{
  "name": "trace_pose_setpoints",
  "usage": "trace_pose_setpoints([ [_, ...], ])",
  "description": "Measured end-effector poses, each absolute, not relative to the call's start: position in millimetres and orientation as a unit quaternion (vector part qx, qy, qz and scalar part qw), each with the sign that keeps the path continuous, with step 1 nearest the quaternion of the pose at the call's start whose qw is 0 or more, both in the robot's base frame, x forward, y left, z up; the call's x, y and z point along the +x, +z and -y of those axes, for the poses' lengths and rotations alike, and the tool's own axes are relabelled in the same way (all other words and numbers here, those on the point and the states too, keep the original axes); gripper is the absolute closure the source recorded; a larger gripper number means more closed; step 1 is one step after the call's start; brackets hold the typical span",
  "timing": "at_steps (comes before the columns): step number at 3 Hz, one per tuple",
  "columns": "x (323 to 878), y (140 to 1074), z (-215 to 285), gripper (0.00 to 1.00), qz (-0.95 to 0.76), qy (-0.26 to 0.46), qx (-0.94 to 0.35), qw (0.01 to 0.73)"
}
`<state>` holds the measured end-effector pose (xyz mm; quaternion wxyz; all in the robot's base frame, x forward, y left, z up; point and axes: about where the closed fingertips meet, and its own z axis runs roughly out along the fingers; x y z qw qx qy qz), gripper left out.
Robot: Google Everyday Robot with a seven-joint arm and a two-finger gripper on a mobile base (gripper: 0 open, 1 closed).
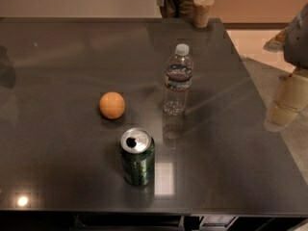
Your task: Move water bottle near green can
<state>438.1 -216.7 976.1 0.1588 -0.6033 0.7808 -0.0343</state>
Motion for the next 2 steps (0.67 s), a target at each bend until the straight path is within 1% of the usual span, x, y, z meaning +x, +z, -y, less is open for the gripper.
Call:
trace_pose_setpoints([
  [1, 438, 976, 217, 0.00, -0.781, -0.034, -0.603, 0.159],
  [2, 449, 976, 206, 0.00, -0.773, -0.018, -0.608, 0.177],
])
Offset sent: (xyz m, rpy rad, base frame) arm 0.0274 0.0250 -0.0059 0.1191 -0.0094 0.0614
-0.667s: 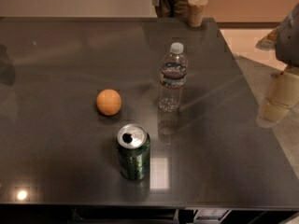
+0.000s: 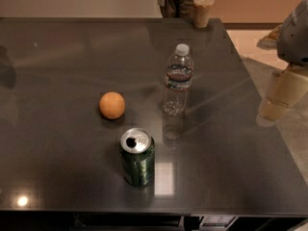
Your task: Move water bottle near green can
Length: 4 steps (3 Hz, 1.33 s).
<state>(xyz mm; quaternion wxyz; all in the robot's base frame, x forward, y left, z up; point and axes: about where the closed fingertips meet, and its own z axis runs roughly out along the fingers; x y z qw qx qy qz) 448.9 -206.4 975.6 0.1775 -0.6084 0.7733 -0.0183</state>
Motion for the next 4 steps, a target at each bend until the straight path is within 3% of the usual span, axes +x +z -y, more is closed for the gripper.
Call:
trace_pose_setpoints([
  [4, 513, 937, 124, 0.00, -0.736, 0.084, -0.622, 0.253],
])
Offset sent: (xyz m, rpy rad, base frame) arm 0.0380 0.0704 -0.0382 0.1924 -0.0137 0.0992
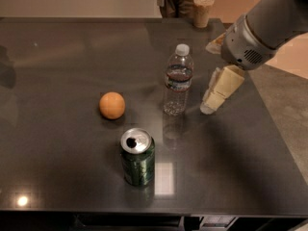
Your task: Move water bottle near green can
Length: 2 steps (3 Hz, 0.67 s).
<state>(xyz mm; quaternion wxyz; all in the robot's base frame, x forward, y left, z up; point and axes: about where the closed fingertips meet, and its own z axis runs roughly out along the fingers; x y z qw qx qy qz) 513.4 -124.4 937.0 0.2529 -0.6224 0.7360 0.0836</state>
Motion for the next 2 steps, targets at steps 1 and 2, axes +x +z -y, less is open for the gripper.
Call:
trace_pose_setpoints([
  [1, 537, 935, 110, 0.00, -0.730, 0.116, -0.617, 0.270],
  [2, 550, 935, 102, 0.00, -0.726, 0.133, -0.614, 0.280],
])
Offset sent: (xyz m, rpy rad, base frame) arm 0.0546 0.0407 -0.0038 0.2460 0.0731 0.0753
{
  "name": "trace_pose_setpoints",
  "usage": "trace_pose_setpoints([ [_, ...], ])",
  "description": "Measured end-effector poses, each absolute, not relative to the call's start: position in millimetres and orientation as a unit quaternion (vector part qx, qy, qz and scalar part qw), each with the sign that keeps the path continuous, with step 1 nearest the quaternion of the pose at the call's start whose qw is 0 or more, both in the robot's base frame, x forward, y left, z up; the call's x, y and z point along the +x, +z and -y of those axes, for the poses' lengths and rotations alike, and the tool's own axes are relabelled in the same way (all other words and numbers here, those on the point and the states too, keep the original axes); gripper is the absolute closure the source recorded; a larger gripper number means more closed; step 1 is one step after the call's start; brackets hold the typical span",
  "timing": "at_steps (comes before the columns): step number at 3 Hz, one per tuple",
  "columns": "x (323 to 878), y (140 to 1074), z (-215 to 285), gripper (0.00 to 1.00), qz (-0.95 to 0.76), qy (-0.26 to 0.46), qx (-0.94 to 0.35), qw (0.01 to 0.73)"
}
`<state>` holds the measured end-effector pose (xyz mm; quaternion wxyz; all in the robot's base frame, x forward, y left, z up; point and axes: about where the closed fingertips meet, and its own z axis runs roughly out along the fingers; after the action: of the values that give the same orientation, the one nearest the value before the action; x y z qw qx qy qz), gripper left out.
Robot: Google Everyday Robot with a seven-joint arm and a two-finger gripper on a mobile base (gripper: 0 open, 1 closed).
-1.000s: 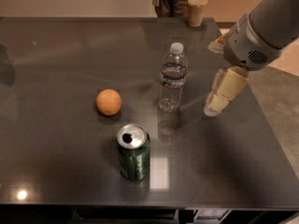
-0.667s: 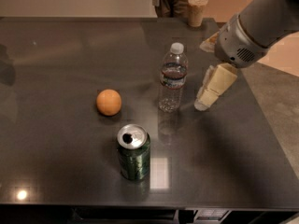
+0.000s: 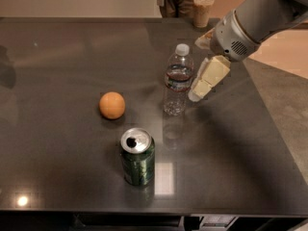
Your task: Move water bottle near green can
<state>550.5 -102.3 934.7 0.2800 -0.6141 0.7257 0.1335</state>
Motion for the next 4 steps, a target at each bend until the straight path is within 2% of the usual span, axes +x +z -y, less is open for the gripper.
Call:
trace_pose_setpoints([
  [2, 563, 932, 86, 0.00, -0.711, 0.185, -0.613, 0.291],
  [4, 553, 937, 75, 0.44, -0.701, 0.206, -0.626, 0.273],
])
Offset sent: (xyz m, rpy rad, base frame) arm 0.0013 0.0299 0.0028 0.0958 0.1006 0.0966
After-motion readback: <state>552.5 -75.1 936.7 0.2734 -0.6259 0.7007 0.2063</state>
